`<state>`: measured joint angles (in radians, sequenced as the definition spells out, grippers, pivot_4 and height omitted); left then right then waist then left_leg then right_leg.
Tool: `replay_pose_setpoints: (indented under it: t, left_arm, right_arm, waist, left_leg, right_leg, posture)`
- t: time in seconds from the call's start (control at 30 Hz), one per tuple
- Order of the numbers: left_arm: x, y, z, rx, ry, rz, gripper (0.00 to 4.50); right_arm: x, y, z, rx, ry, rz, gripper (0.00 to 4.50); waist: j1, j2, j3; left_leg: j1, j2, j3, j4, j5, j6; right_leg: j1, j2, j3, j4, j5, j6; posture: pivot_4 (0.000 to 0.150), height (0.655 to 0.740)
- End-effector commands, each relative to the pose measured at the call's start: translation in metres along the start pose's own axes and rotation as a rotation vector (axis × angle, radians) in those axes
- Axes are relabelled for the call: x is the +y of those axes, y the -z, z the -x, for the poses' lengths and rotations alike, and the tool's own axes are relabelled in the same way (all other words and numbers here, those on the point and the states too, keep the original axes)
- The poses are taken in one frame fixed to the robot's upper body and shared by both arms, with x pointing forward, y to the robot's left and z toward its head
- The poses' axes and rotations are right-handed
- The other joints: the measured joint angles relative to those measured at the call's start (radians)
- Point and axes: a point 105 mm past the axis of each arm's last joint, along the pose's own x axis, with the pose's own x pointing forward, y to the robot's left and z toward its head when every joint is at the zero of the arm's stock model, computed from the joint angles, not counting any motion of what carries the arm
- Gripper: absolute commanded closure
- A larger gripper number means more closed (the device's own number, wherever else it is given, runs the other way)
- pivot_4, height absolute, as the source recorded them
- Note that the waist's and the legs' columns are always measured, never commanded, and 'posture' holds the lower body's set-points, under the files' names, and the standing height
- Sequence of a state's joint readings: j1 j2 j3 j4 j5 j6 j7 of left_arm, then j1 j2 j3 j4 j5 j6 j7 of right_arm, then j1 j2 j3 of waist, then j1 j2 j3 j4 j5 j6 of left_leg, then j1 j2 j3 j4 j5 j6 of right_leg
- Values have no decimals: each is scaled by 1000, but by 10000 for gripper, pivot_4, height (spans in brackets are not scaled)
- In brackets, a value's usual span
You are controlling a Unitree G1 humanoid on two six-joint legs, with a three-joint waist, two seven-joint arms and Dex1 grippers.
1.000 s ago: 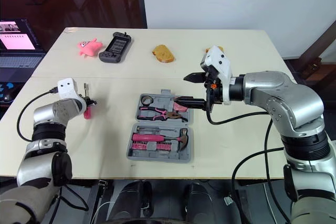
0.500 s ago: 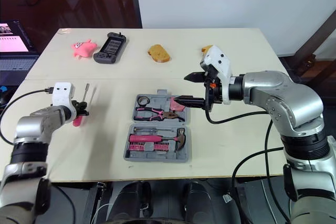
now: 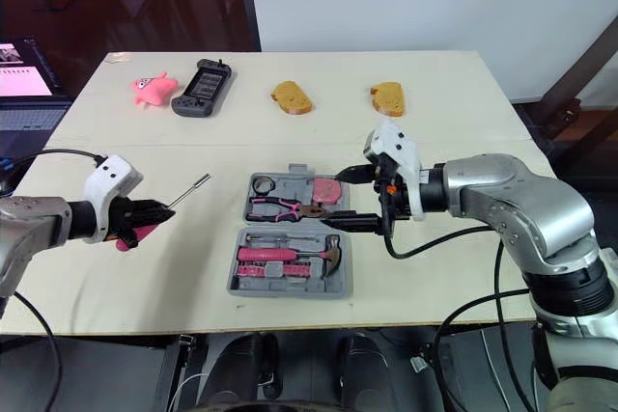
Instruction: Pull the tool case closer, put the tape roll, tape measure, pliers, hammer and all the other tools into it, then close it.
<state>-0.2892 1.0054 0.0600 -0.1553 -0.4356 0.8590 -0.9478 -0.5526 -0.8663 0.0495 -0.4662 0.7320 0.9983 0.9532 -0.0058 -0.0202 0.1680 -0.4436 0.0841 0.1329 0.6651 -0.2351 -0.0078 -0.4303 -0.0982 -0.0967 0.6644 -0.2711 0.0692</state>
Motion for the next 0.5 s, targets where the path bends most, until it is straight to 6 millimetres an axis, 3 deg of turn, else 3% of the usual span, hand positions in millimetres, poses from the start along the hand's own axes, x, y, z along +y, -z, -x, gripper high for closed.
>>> replay_pose_setpoints:
  t: [0.03,0.27,0.5]
  left_arm:
    - [-12,-24,11,-15,93,-139,40609]
    - [-47,-11,20,179,362,-381,40609]
    - [-75,-36,12,222,482,-551,40609]
  right_arm:
    - [6,-4,7,9,1,55,0]
    - [13,10,16,66,27,38,0]
    - [27,16,23,110,4,58,0]
  waist:
    - [0,0,0]
    - [-5,1,1]
    - [15,1,1]
  left_leg:
    - [0,0,-1,0,0,0]
    - [0,0,1,-1,-1,1]
    - [0,0,0,1,-1,1]
  right_leg:
    - [0,0,0,-1,0,0]
    - [-1,1,1,0,0,0]
    - [-1,1,2,-1,0,0]
  posture:
    - [1500,7188]
    - [1500,7188]
    - [1500,7188]
